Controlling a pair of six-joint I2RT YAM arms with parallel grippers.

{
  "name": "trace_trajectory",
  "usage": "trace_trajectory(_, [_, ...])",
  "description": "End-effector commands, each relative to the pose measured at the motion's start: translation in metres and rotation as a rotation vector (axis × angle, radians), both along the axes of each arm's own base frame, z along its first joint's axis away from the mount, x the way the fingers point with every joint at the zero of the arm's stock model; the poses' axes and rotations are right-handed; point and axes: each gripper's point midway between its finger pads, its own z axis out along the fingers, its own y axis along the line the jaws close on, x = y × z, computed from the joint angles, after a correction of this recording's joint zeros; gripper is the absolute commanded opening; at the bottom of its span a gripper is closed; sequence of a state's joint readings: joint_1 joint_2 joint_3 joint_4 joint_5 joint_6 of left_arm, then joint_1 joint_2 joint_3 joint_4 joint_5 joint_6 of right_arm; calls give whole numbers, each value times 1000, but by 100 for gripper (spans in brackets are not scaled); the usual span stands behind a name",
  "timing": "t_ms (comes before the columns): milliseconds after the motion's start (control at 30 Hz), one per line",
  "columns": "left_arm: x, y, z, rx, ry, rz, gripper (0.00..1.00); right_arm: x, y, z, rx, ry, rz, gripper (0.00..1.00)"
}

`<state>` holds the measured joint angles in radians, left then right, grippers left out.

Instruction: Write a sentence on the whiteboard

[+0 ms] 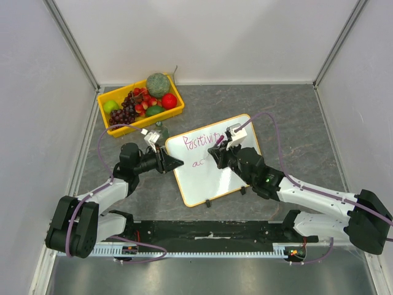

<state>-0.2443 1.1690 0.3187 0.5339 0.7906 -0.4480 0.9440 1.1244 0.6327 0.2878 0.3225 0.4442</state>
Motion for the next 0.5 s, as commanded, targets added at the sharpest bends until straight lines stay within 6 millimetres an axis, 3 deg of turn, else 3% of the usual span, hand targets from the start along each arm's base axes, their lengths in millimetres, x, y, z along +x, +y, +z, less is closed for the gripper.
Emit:
trace_trajectory(0, [0, -1, -9, 47, -32, -20, 2, 12, 1, 37, 48, -67, -33, 0])
trace_trajectory(467, [0, 0, -9, 48, -30, -18, 2, 16, 4, 9, 17, -24, -32, 0])
